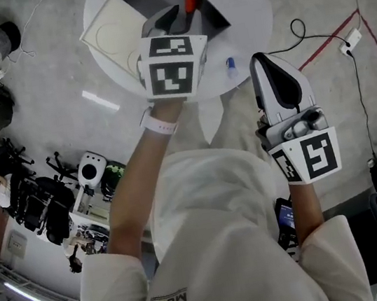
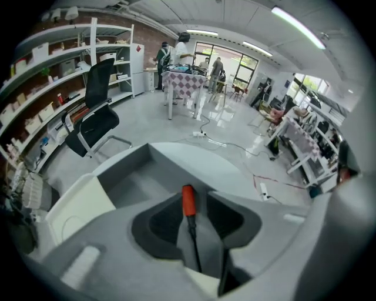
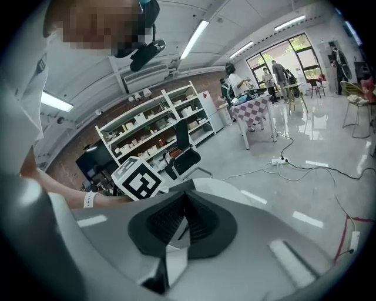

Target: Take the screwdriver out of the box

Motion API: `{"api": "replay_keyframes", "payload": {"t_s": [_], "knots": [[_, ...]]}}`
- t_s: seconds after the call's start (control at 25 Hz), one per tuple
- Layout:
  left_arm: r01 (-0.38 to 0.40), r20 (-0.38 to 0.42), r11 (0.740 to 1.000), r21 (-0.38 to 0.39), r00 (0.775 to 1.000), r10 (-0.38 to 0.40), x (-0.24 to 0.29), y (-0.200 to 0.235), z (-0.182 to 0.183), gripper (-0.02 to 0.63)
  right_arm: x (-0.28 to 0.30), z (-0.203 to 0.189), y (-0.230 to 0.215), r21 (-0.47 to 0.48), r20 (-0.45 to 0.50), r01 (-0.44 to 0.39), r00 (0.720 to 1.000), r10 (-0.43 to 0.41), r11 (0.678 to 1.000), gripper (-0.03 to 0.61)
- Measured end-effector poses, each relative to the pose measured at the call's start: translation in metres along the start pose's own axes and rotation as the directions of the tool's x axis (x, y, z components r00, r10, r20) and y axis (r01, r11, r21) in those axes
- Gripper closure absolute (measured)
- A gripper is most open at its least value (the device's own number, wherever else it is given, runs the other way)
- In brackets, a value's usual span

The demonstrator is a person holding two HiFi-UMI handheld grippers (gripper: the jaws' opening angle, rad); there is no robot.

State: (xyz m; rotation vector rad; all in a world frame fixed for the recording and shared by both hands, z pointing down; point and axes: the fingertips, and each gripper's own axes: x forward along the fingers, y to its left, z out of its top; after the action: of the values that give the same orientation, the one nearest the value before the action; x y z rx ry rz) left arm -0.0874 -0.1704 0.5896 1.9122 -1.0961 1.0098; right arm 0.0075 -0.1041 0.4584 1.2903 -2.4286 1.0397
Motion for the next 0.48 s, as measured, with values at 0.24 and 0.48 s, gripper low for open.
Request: {"api": "replay_keyframes", "payload": {"t_s": [0.24,0.48], "knots": [[-0.020,-0.088,1.000,-0.001,0.996,0.020,0.035,0.001,-0.006,0.491,-0.004,-0.002,-0.020,0.031,0.002,0.025,1.000,-0.025,0.999,0.580],[-0.057,-0.160,0.998,0.040,0.985,0.062,0.055,0.006,-0.005,0.492,-0.008,-0.002,-0.032,0.050,0.004,0.045,0.999,-0.046,0.998,0.580]]}}
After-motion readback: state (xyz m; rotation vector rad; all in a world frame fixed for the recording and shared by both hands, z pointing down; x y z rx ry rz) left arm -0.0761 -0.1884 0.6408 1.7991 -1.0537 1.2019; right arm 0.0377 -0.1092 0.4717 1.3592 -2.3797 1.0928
